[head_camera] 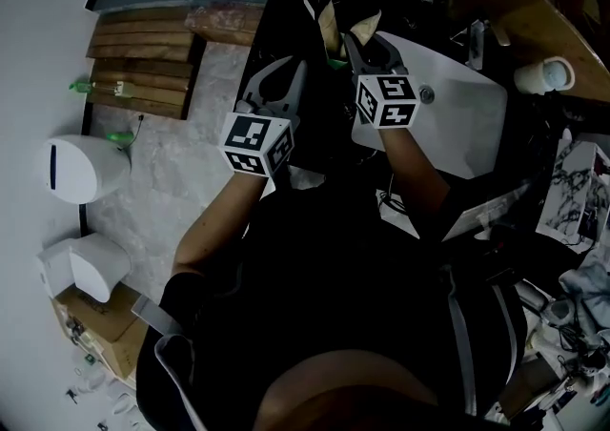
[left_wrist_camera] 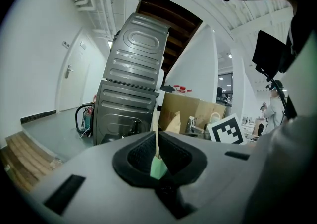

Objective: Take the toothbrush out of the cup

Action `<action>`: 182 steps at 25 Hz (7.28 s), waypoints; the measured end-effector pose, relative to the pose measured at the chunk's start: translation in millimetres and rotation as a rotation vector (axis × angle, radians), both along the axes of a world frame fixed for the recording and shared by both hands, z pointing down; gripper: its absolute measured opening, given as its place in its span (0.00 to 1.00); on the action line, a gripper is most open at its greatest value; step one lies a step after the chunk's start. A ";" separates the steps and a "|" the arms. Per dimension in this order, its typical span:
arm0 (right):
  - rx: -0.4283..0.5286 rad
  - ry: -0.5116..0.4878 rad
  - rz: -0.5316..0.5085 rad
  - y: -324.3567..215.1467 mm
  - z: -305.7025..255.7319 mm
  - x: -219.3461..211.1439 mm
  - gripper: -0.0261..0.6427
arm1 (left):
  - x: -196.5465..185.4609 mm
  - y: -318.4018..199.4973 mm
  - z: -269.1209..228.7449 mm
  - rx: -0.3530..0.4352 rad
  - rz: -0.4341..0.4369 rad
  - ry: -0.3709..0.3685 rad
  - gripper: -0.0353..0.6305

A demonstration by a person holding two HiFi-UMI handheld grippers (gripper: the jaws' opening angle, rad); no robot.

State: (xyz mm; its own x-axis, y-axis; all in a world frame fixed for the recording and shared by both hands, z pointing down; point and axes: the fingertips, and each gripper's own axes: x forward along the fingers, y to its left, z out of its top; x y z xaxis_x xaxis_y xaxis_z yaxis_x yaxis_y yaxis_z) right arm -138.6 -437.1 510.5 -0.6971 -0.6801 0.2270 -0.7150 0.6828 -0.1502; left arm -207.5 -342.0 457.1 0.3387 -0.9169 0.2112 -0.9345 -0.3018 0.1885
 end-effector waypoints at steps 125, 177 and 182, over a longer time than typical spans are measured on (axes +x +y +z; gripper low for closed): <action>0.173 -0.001 0.558 138.6 -118.5 135.4 0.11 | 31.0 -108.0 40.6 -0.003 0.248 0.073 0.10; 0.213 -0.126 0.183 142.4 -158.9 73.0 0.11 | -25.7 61.7 -90.0 0.218 0.007 -0.071 0.09; 0.223 -0.112 0.173 144.8 -159.5 66.2 0.11 | -25.5 63.2 -93.1 0.227 0.016 -0.062 0.09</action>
State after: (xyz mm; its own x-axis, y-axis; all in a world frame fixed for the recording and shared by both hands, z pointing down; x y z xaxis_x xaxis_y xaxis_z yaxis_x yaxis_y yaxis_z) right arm -72.4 -292.3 351.0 -0.5791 -0.8152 -0.0131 -0.8109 0.5775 -0.0949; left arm -233.1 -278.7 364.0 0.3460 -0.9380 0.0211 -0.9371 -0.3444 0.0569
